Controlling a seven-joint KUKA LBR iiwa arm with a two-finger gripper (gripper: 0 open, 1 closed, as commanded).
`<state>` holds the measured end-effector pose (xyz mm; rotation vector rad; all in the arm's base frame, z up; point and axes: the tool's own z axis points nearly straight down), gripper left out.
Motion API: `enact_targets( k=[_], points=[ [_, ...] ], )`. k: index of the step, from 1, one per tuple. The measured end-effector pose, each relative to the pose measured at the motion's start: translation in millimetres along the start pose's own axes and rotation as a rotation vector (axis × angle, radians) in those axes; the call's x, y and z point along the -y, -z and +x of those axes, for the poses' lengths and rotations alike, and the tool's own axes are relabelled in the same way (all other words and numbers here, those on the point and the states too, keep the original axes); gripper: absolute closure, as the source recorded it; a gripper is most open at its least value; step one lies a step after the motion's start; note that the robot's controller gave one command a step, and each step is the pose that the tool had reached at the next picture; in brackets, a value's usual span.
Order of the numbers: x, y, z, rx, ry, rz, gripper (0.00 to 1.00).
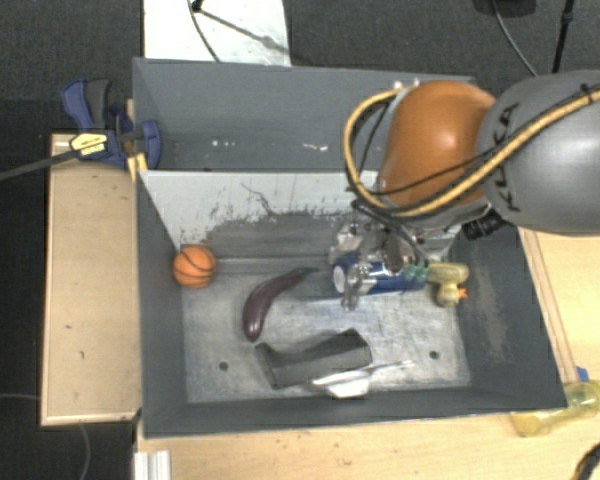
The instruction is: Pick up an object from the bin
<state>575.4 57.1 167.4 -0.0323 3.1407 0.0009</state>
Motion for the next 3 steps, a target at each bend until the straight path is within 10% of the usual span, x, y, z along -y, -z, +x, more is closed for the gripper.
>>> enact_targets(
  k=[1,2,3],
  points=[
    [-0.9,-16.8,-3.2,0.017,0.001,-0.001,1.00],
    [-5.6,-19.7,7.6,-0.013,0.015,0.001,1.00],
    [-6.4,-40.4,1.9,0.013,0.015,-0.001,1.00]
  ],
)
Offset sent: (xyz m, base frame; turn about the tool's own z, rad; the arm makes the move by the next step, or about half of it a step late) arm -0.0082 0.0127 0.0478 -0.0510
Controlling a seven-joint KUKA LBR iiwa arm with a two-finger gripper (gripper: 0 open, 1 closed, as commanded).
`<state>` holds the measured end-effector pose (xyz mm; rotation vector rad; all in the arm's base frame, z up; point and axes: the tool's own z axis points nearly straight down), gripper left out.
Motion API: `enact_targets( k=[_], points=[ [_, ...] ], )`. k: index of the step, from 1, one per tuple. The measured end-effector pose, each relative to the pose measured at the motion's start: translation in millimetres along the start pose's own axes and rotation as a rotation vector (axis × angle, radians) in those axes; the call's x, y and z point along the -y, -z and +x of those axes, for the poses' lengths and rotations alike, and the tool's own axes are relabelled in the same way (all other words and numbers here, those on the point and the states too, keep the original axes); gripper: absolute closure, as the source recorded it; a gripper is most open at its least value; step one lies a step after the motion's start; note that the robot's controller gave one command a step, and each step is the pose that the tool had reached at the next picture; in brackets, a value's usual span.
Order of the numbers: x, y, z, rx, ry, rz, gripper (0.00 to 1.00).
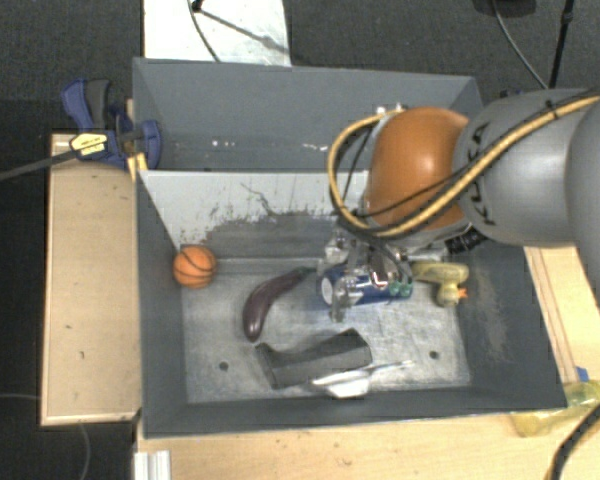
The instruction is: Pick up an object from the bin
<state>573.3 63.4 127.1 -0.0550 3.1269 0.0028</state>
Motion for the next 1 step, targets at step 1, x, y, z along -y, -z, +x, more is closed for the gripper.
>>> enact_targets(
  k=[1],
  points=[
    [-10.1,16.3,6.9,-0.025,0.017,0.002,1.00]
  ],
)
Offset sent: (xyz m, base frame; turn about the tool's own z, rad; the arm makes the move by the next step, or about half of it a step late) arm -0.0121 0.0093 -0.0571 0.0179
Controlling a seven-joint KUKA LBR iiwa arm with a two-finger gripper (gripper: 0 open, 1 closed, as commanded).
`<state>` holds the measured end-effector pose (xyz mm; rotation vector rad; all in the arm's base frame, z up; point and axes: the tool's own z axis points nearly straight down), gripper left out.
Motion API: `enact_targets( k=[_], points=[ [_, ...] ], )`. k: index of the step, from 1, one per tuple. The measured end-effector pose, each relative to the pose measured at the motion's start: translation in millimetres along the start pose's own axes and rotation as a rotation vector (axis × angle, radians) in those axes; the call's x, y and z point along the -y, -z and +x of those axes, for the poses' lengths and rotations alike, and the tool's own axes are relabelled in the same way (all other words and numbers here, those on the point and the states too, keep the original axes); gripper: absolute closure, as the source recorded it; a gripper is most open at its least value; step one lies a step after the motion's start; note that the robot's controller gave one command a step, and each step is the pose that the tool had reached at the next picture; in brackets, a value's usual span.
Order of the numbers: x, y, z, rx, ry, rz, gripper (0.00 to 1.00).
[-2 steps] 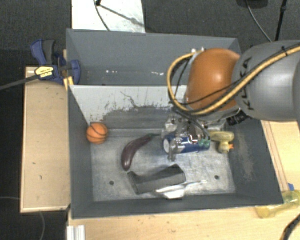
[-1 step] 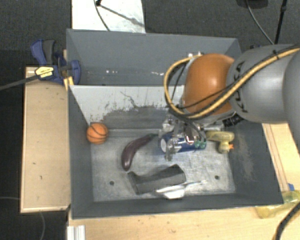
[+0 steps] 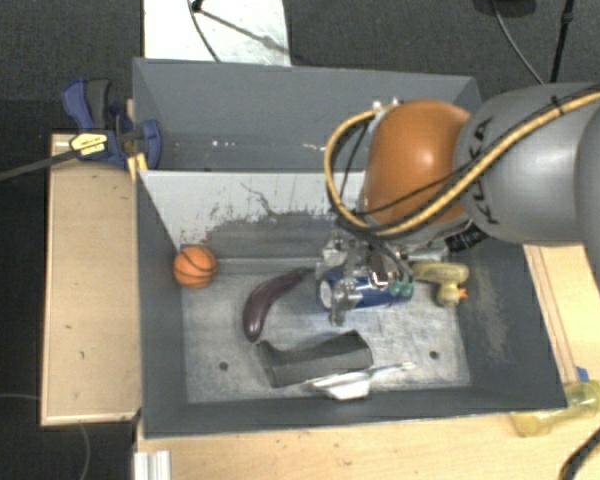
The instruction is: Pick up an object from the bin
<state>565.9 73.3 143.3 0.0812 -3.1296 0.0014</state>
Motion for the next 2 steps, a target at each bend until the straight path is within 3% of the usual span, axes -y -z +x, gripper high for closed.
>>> enact_targets(
  k=[1,2],
  points=[
    [-1.2,-11.6,-3.6,0.027,-0.004,-0.003,1.00],
    [-8.7,94.1,1.4,0.015,0.027,-0.001,1.00]
  ],
)
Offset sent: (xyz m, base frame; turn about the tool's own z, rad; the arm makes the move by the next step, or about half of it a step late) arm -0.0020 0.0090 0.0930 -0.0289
